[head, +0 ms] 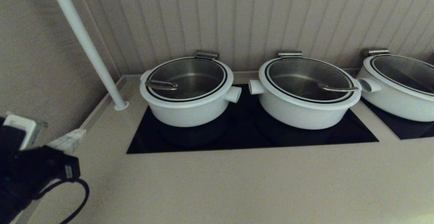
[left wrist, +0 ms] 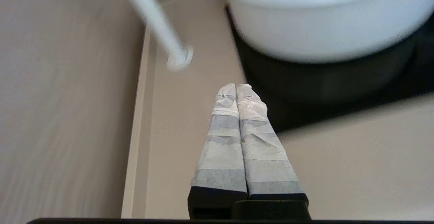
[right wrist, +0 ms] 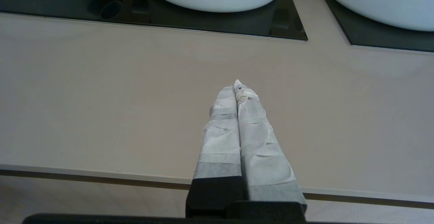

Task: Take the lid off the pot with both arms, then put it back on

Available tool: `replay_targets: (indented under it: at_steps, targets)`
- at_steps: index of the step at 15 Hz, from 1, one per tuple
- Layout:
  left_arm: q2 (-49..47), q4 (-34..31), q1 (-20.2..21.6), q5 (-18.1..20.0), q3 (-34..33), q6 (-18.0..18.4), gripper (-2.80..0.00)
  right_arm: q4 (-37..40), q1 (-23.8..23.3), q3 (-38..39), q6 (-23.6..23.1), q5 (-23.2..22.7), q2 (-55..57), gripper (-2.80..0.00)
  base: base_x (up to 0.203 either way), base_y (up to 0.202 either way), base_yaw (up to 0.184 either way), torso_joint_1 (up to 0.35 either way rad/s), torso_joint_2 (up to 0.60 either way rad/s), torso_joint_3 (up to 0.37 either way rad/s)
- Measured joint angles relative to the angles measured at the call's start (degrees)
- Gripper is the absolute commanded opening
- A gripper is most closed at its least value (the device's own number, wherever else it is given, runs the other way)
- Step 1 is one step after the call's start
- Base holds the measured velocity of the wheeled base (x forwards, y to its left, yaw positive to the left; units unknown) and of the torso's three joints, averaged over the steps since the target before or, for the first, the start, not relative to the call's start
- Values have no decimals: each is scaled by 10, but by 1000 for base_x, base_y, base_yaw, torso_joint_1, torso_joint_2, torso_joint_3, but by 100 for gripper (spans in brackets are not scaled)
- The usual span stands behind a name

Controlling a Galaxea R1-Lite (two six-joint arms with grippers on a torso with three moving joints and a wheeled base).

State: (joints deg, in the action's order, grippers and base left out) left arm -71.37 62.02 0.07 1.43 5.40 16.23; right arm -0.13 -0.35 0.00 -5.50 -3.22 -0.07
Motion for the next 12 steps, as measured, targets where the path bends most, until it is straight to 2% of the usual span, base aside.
replay_targets:
  at_steps: [2, 4, 7, 12]
  targets:
    - [68, -29, 0, -8, -38, -1, -280, 0, 0, 0, 0, 0, 0, -280, 0, 0, 0, 0, 0, 0]
    - [145, -92, 1, -10, -49, -1, -280, 0, 0, 0, 0, 0, 0, -280, 0, 0, 0, 0, 0, 0]
    - [280, -230, 7, -12, -53, -2, -280, 0, 0, 0, 0, 0, 0, -280, 0, 0, 0, 0, 0, 0]
    - [497, -505, 26, -14, -54, -5, -280, 0, 0, 0, 1, 0, 0, -280, 0, 0, 0, 0, 0, 0]
